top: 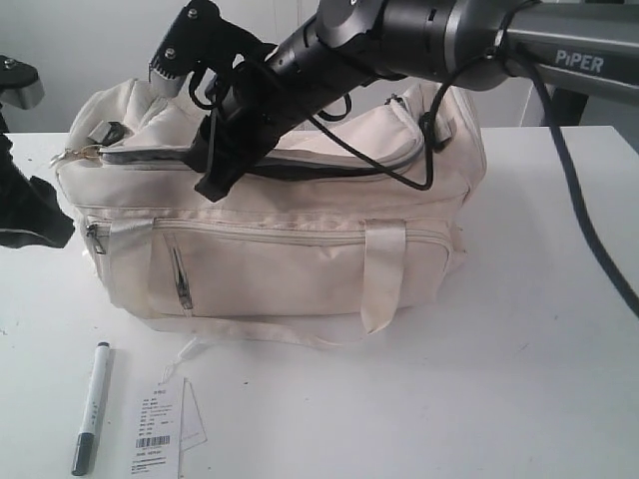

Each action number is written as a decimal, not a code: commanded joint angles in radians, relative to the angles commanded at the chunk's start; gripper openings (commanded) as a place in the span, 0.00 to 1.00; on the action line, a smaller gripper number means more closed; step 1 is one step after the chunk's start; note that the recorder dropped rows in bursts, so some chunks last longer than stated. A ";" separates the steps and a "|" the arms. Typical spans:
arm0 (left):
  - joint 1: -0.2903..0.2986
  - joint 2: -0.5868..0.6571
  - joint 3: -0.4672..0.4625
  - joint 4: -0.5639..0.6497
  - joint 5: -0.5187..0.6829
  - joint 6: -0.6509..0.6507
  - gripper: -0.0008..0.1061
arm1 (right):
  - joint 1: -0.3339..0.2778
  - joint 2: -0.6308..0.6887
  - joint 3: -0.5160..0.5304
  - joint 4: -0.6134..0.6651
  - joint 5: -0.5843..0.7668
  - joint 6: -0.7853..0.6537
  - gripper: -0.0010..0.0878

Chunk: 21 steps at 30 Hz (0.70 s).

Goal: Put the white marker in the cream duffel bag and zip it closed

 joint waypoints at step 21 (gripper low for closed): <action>0.000 -0.016 0.002 -0.073 -0.007 -0.002 0.53 | 0.000 -0.007 0.000 -0.110 0.013 0.006 0.28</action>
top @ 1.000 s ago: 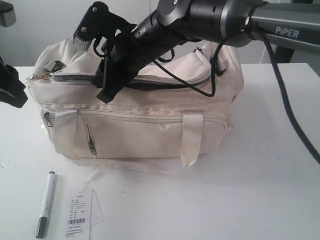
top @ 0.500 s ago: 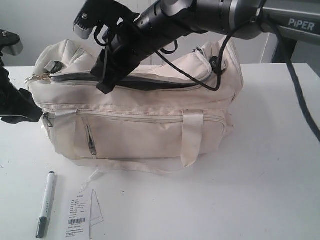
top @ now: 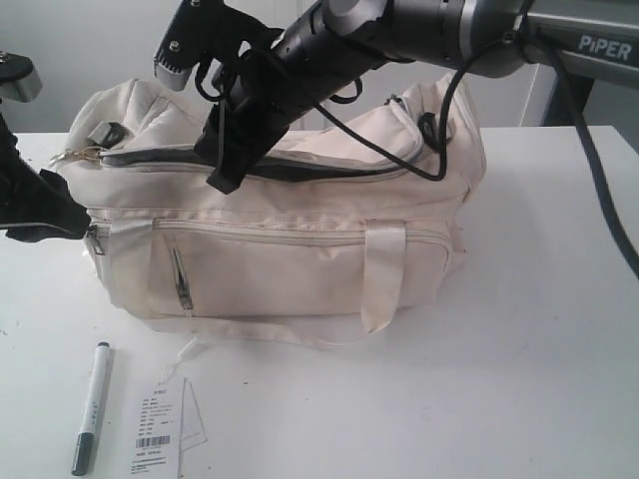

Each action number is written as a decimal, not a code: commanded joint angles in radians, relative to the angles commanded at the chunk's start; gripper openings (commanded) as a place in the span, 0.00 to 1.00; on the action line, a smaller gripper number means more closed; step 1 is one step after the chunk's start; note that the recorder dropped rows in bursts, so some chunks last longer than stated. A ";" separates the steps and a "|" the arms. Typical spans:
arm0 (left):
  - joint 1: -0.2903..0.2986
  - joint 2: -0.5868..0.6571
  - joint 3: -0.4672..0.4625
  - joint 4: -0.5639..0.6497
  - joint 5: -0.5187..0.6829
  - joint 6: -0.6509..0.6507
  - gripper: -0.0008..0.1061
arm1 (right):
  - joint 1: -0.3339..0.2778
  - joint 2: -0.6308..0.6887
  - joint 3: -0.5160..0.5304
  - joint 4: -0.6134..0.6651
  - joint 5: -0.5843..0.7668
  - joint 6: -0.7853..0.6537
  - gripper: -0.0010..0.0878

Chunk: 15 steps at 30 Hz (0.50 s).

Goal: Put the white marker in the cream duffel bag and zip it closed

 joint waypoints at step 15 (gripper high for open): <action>0.003 0.012 0.000 0.000 -0.095 -0.510 0.54 | 0.000 0.000 0.000 -0.081 0.008 0.018 0.01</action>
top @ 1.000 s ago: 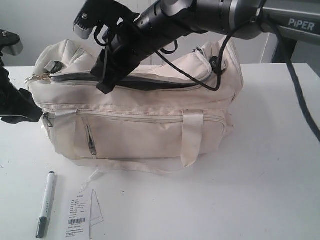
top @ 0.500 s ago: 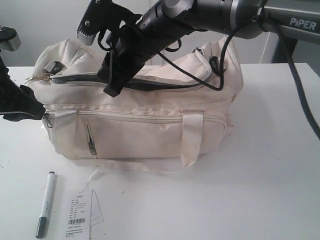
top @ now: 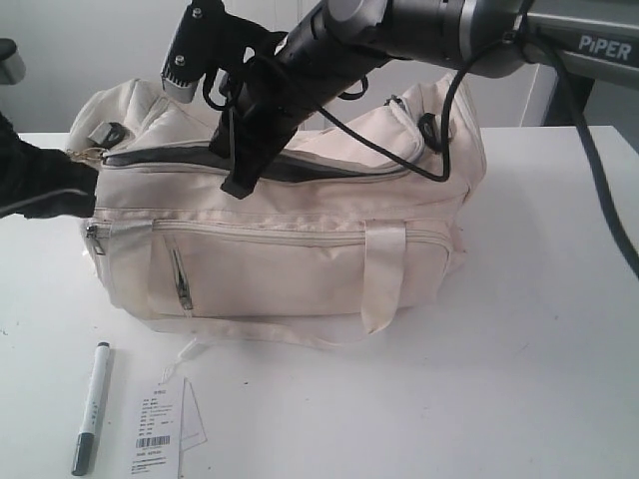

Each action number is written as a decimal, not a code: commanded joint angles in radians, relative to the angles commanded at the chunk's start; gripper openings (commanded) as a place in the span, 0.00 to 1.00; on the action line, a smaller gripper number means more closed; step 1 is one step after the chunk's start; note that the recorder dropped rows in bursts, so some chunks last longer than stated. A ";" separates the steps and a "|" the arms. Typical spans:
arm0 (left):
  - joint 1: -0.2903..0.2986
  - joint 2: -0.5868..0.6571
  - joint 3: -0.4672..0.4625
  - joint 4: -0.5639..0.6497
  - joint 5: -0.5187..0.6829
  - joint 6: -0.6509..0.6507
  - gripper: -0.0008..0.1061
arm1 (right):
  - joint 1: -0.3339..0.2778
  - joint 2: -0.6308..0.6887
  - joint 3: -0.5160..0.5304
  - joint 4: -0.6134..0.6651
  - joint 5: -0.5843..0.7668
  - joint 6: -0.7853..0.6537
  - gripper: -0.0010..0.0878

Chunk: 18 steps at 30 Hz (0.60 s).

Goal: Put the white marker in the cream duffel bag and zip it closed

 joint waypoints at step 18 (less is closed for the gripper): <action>0.000 0.082 0.000 0.043 -0.047 -0.436 0.54 | 0.000 0.000 0.000 0.002 -0.002 0.023 0.01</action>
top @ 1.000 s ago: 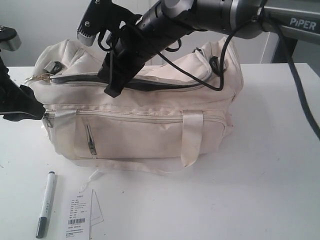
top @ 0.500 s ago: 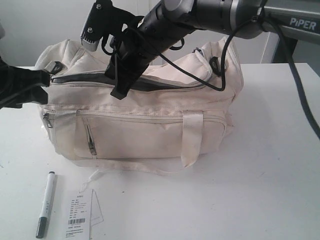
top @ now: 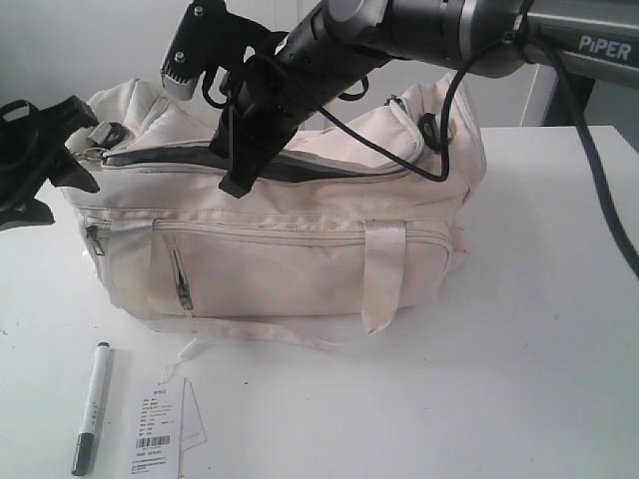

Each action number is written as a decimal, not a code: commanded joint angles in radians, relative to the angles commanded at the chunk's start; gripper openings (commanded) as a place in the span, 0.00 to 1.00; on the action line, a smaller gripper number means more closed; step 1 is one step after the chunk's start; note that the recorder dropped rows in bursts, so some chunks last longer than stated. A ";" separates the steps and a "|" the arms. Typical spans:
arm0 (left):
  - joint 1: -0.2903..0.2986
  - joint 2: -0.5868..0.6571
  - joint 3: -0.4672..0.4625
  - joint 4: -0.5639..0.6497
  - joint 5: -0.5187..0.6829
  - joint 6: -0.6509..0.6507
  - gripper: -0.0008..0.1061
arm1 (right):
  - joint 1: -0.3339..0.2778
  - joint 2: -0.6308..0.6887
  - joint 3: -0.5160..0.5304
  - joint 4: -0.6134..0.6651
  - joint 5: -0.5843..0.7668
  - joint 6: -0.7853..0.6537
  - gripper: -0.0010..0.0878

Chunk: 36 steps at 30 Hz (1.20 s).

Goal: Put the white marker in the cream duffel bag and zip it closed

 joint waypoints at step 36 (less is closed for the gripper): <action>0.000 0.085 0.000 0.002 -0.140 0.030 0.01 | 0.000 -0.144 0.000 -0.077 -0.348 0.000 0.01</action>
